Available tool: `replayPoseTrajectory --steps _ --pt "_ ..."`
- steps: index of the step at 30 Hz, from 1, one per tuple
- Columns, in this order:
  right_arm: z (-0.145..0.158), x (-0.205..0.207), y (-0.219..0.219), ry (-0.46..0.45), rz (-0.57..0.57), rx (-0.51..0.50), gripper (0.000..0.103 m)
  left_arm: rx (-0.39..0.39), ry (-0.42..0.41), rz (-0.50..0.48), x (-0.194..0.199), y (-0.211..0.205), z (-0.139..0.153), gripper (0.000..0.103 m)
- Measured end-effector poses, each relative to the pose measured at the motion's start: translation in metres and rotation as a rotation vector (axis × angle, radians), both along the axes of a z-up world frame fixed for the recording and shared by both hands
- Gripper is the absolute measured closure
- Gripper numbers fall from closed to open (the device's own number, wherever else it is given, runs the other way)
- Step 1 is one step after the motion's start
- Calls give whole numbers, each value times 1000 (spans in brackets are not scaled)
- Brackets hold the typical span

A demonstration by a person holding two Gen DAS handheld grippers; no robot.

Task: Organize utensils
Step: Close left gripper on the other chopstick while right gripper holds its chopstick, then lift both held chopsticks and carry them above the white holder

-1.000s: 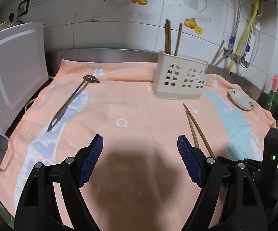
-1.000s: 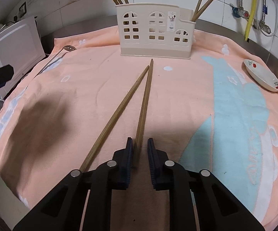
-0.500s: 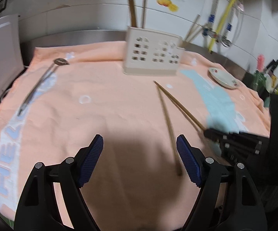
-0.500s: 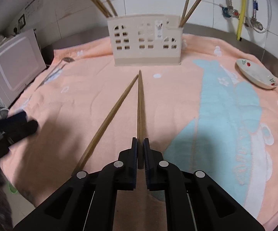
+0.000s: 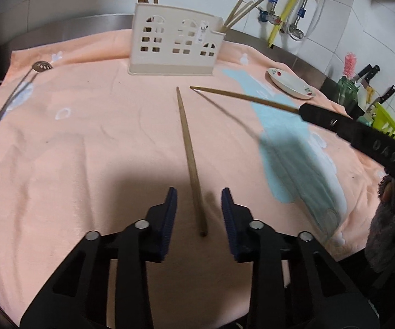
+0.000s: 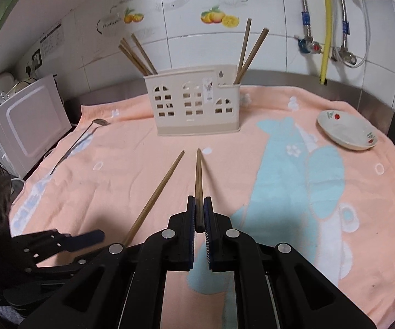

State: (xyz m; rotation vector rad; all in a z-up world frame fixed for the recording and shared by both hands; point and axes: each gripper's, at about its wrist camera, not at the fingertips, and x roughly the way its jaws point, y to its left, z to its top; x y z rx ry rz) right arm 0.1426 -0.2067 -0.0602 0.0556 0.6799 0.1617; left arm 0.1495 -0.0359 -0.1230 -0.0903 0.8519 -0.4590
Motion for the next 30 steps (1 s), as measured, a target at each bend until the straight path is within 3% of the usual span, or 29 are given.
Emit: replayPoseTrajectory --steps 7,14,18,21,30 --pt "8 -4 -6 -22 -3 1 97 14 16 -2 8 -11 -8 84" --pt "12 -7 -6 -31 2 1 96 48 26 18 15 -15 -14 85" --pt "15 -6 -5 -34 8 0 96 100 3 33 13 -19 -14 96" --pt "19 -6 -7 -42 11 5 96 104 2 46 13 -15 -12 97" --pt "42 4 -9 -64 44 3 96 76 -136 31 8 -3 41 97"
